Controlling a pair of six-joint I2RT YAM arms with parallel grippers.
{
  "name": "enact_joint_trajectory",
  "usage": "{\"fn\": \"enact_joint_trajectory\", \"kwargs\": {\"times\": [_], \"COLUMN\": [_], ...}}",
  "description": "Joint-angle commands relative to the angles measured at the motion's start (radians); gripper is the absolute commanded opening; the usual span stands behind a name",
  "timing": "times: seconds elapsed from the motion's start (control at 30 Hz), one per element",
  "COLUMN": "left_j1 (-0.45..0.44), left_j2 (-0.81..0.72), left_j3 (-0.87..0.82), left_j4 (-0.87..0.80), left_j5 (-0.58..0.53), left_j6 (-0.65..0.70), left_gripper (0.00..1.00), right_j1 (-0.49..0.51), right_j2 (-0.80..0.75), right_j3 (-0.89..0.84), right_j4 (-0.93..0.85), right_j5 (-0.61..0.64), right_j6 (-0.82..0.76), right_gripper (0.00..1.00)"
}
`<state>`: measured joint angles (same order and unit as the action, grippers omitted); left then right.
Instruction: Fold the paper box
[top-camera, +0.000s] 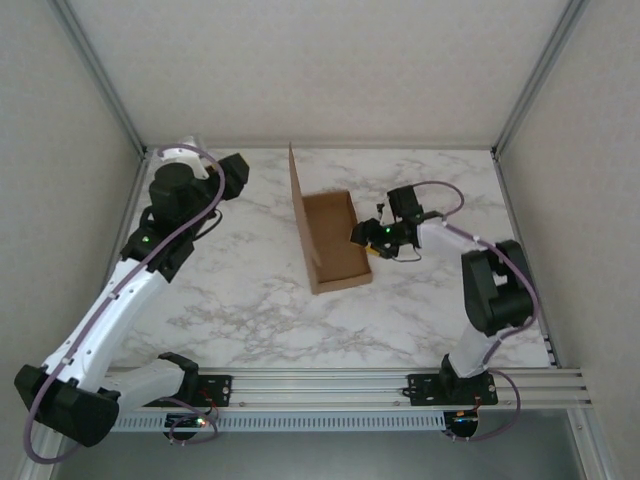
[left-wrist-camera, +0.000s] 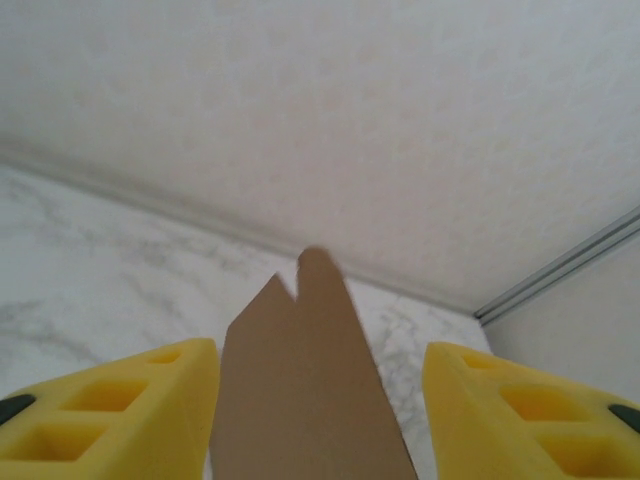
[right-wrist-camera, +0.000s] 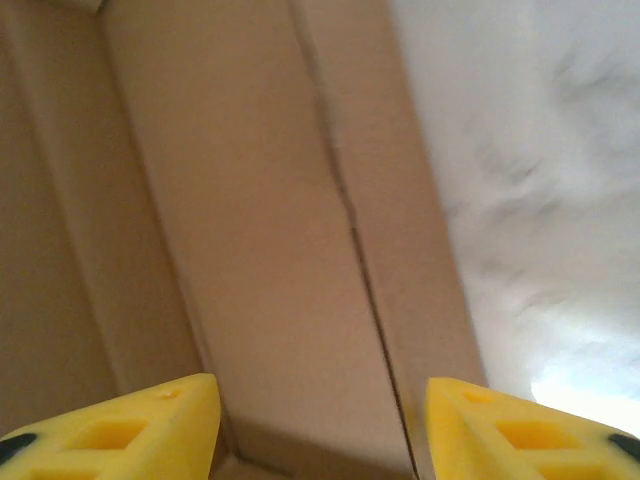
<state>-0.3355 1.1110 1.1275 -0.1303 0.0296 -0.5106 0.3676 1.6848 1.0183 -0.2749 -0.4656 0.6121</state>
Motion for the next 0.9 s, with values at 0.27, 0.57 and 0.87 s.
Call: {"fn": "enact_joint_trajectory", "kwargs": {"times": [0.27, 0.57, 0.87], "left_j1": [0.012, 0.012, 0.014], "left_j2": [-0.059, -0.117, -0.114], "left_j3": [-0.076, -0.152, -0.158], "left_j4": [-0.036, -0.037, -0.046], "left_j5": [-0.024, -0.015, -0.019], "left_j6": [-0.012, -0.018, 0.007], "left_gripper": [0.56, 0.56, 0.56], "right_j1": [-0.002, 0.029, 0.103], "right_j2": [0.049, 0.352, 0.500], "right_j3": [0.296, 0.661, 0.770], "right_j4": [-0.159, -0.186, -0.081], "right_j5": [0.290, 0.348, 0.324], "right_j6": [-0.316, -0.646, -0.970], "right_gripper": [0.63, 0.79, 0.78]}}
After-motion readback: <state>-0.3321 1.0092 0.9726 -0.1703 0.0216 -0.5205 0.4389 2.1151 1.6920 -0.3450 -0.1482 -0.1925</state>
